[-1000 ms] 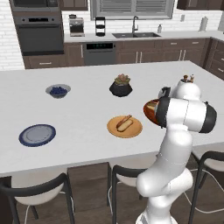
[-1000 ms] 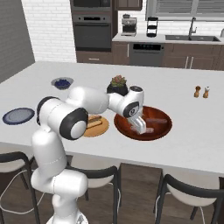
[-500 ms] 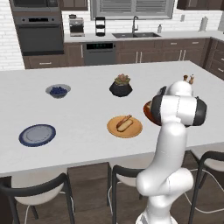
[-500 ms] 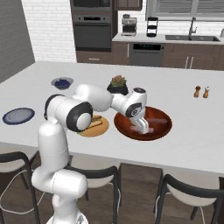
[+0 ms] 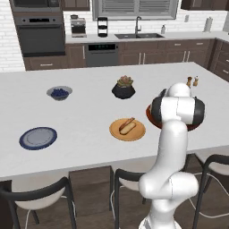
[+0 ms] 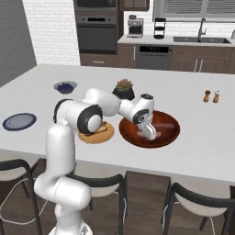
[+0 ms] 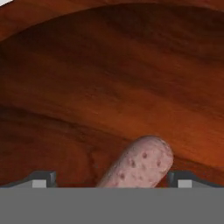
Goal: Place one bun and one sausage from the bowl on each plate.
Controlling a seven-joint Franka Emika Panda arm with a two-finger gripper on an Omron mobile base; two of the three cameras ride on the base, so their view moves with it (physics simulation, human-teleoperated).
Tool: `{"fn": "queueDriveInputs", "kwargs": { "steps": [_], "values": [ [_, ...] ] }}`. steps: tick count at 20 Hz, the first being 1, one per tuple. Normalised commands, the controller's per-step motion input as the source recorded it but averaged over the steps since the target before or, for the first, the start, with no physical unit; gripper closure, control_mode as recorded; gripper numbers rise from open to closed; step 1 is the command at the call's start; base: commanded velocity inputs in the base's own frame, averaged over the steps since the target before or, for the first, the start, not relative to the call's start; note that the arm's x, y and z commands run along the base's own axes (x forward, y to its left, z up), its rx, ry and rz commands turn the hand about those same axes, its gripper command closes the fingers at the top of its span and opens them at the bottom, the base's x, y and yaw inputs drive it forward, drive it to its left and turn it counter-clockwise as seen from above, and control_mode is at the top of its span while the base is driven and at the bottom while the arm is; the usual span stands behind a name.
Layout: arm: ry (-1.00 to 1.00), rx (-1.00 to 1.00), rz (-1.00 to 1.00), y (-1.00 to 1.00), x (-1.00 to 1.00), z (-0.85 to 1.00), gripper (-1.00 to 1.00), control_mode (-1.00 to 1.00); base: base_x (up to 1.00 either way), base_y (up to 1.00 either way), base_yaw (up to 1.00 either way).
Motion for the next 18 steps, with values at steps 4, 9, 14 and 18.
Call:
{"fn": "queueDriveInputs", "kwargs": {
  "steps": [4, 9, 14, 18],
  "values": [
    [0.00, 0.00, 0.00, -0.04, 0.36, -0.39, -1.00, -1.00, 0.00, 0.00, 0.00],
    [0.00, 0.00, 0.00, -0.01, 0.08, -0.34, 1.00, -1.00, 0.00, 0.00, 0.00],
    [-0.11, 0.00, 0.00, 0.00, -0.37, -0.02, 1.00, -1.00, 0.00, 0.00, 0.00],
    [-0.20, 0.00, 0.00, 0.12, -0.65, 0.49, 1.00, -1.00, 0.00, 0.00, 0.00]
  ]
}}
